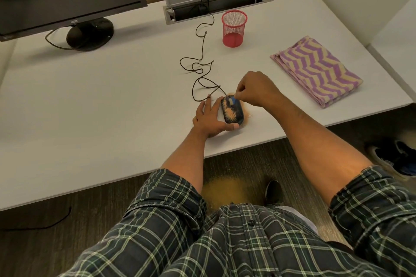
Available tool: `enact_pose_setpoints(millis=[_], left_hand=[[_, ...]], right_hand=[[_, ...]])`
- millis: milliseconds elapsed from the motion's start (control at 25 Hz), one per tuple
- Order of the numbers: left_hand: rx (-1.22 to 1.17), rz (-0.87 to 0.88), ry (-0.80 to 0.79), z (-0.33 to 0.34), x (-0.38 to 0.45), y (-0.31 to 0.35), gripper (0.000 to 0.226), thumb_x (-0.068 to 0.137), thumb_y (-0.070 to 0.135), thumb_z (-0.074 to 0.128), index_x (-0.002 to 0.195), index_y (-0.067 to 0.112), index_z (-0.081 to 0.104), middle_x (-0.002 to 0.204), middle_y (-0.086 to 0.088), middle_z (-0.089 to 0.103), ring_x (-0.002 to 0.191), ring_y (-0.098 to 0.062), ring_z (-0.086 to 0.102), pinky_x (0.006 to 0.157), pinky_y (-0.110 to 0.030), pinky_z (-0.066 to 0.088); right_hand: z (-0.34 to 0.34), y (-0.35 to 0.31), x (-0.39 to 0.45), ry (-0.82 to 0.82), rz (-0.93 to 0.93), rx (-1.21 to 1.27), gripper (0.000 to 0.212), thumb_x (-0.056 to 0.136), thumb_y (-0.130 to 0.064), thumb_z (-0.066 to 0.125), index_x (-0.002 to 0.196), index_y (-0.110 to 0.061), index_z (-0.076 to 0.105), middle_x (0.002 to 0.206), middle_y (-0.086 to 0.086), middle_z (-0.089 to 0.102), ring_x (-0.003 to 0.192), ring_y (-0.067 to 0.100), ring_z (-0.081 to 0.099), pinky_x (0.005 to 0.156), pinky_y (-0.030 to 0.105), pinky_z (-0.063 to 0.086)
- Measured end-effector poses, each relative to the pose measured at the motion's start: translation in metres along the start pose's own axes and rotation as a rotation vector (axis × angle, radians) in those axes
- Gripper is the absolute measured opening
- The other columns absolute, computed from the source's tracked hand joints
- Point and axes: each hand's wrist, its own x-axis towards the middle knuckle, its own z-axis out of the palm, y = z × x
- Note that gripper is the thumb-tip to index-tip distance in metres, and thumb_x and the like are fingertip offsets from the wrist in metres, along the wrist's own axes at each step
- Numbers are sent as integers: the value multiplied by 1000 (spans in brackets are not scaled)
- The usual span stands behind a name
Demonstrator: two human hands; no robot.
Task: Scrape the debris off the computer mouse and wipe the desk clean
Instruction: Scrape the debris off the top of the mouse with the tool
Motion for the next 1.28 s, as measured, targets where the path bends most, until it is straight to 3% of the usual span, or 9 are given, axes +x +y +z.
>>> enact_pose_setpoints(millis=[120, 280, 400, 560, 720, 880, 1080, 1280], left_hand=[[7, 0, 3, 0, -1, 0, 119, 71, 72, 73, 158, 44, -2, 166, 7, -20, 153, -22, -16, 121, -54, 4], [1, -2, 1, 0, -2, 0, 119, 71, 73, 73, 158, 44, -3, 166, 7, -20, 153, -22, -17, 121, -53, 4], [4, 1, -2, -1, -2, 1, 120, 71, 73, 73, 158, 43, -4, 166, 7, -21, 153, -22, -17, 121, -54, 4], [-14, 1, -4, -1, -2, 0, 118, 71, 71, 74, 158, 45, -2, 166, 8, -21, 152, -22, -17, 120, -54, 4], [-18, 5, 2, 0, -1, -1, 119, 70, 72, 75, 158, 45, 0, 166, 8, -20, 152, -22, -17, 120, -55, 4], [-8, -1, -2, 0, 1, -1, 120, 69, 73, 74, 158, 45, -1, 166, 9, -20, 152, -22, -17, 120, -56, 4], [-17, -2, -4, 1, 0, -1, 118, 70, 73, 74, 157, 47, -1, 166, 8, -20, 152, -22, -18, 120, -56, 4], [-13, -6, -2, 1, 1, -2, 119, 69, 73, 74, 158, 46, -1, 166, 8, -21, 152, -22, -18, 120, -56, 3]], right_hand=[[1, -3, 1, -75, -24, -65, 18, 81, -19, 75, 97, -12, 80, 90, 5, 75, 74, 17, 64, 60, 26, 47], [-2, -4, 1, 73, -69, 5, 17, 86, -24, 71, 100, -17, 79, 98, 2, 75, 82, 17, 66, 68, 30, 51], [2, -5, 1, 85, -126, -19, 18, 88, -28, 70, 102, -20, 79, 106, 1, 74, 90, 18, 65, 77, 33, 54], [-6, -7, 8, -26, -236, -138, 18, 86, -26, 74, 101, -18, 79, 104, 3, 71, 91, 18, 61, 70, 30, 44], [-24, -8, 19, -53, -249, -137, 17, 83, -23, 79, 98, -15, 79, 99, 2, 70, 86, 16, 62, 67, 26, 44], [-26, -10, 26, -216, -251, -162, 16, 81, -21, 81, 94, -12, 79, 92, 2, 71, 75, 14, 63, 54, 19, 41], [-18, -14, 34, -59, -192, -147, 22, 84, -24, 78, 100, -10, 78, 96, 7, 75, 79, 19, 65, 69, 28, 49], [-10, -16, 35, -156, -152, -116, 19, 81, -23, 80, 94, -9, 79, 89, 4, 73, 74, 16, 63, 59, 24, 44]])
